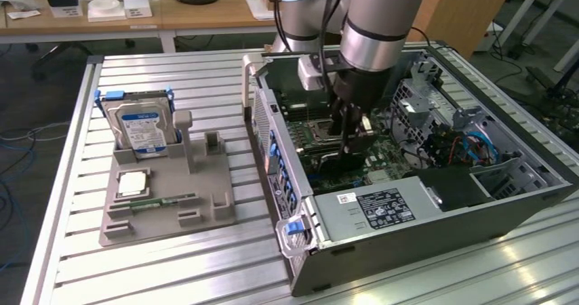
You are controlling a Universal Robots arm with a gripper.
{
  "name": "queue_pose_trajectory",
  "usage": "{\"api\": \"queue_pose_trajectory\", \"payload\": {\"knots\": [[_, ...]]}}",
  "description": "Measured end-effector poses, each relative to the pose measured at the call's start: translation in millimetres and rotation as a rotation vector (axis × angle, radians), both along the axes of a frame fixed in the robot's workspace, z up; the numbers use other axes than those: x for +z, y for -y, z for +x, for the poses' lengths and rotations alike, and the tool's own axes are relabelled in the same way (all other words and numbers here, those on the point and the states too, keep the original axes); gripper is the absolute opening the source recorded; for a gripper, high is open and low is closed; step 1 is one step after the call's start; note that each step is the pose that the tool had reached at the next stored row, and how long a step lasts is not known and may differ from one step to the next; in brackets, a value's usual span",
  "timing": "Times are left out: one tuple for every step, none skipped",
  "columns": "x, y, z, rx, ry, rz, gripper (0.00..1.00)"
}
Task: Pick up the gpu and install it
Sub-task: 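Insert the gpu into the slot, then press down on the gpu until it lock into place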
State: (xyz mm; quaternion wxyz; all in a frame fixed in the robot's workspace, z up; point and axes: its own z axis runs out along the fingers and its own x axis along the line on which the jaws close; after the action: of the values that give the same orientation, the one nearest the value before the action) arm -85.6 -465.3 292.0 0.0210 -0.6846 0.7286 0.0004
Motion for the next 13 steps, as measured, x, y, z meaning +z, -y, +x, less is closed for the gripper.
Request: {"api": "queue_pose_trajectory", "payload": {"knots": [[3.1, -0.1, 0.0, 0.0, 0.0001, -0.0009, 0.58], [6.2, -0.2, 0.0, 0.0, 0.0, -0.0018, 0.58], [9.0, -0.3, 0.0, 0.0, 0.0001, -0.0022, 0.58], [11.5, -0.4, 0.0, 0.0, 0.0001, -0.0027, 0.58], [13.5, -0.5, 0.0, 0.0, 0.0001, -0.0032, 0.58], [14.9, -0.6, 0.0, 0.0, 0.0, -0.0035, 0.58], [15.8, -0.7, 0.0, 0.0, 0.0001, -0.0038, 0.58], [16.0, -0.7, 0.0, 0.0, 0.0001, -0.004, 0.58], [16.1, -0.7, 0.0, 0.0, 0.0002, -0.0042, 0.58], [16.1, -0.7, 0.0, 0.0, 0.0002, -0.0042, 0.58], [16.1, -0.7, 0.0, 0.0, 0.0001, -0.0043, 0.58], [16.2, -0.8, 0.0, 0.0, 0.0001, -0.0045, 0.58], [16.2, -0.8, 0.0, 0.0, 0.0, -0.0045, 0.58]]}}
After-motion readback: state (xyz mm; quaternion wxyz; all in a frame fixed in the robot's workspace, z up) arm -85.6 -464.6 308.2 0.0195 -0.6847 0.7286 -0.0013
